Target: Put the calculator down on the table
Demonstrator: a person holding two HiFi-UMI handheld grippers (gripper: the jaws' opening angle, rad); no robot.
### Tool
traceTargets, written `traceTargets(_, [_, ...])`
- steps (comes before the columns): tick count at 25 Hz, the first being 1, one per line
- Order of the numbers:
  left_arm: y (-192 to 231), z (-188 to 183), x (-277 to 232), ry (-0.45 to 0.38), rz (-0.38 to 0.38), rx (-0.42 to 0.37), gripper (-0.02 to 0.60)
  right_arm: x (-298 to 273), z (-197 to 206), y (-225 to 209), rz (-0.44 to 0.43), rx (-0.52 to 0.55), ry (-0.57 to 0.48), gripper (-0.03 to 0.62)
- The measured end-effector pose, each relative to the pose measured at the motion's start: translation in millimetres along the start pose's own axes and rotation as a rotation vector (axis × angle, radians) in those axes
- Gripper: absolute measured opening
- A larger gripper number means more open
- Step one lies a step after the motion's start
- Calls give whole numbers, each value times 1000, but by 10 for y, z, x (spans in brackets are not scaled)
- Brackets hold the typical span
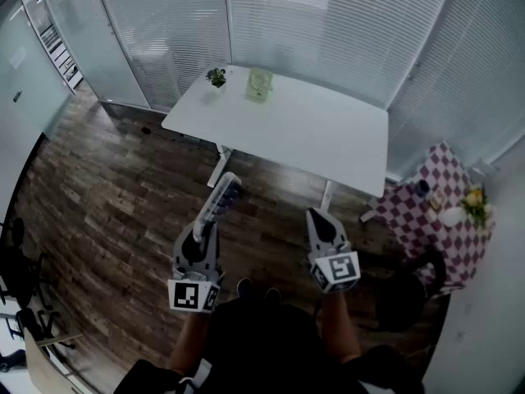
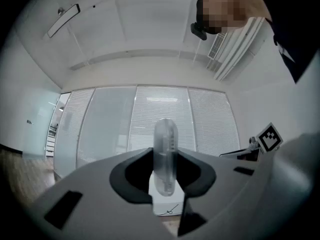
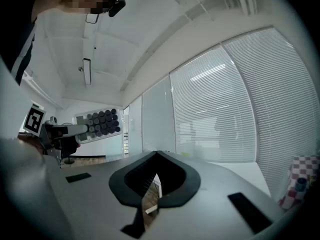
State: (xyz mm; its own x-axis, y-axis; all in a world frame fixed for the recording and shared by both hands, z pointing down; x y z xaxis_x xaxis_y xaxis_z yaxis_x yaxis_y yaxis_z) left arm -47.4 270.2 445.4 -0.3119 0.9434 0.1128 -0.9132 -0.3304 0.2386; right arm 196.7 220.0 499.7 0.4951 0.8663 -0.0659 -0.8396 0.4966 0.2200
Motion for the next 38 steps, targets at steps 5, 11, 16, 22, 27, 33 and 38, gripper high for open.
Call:
traceTargets(5, [24, 31, -30, 13, -9, 0, 100, -2, -12, 9, -3, -1, -9, 5])
traceTargets(11, [40, 64, -26, 12, -22, 10, 100, 17, -60, 23, -15, 13, -20, 5])
traceTargets(16, [-39, 109, 47, 17, -23, 2, 100, 52, 14, 19, -27, 0, -13, 5])
traceTargets(22, [-39, 212, 206, 37, -65, -4, 100, 133, 89, 85, -68, -28, -41, 5])
traceTargets(27, [-85, 227, 216, 38, -72, 0, 100, 153, 178, 96, -100, -30, -46, 5])
traceTargets(33, [48, 172, 44, 5, -73, -9, 100, 4, 141, 66, -113, -54, -55, 5])
traceTargets(38, [282, 201, -130, 10, -66, -8, 100, -207, 175, 31, -106, -42, -46, 5])
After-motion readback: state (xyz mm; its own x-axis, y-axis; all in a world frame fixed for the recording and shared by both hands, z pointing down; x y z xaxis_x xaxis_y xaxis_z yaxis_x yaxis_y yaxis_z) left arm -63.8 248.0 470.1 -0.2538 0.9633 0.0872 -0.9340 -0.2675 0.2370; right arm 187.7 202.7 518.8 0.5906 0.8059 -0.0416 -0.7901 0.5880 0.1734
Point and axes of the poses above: the fingertips, and each gripper's own axes: x backward along the fingers, y to its left, z out of its underside, the point moved 1 cm from there along x, backward along the fingers, and after that the axes turned 13 degrees about x, right-handed, at the moved point
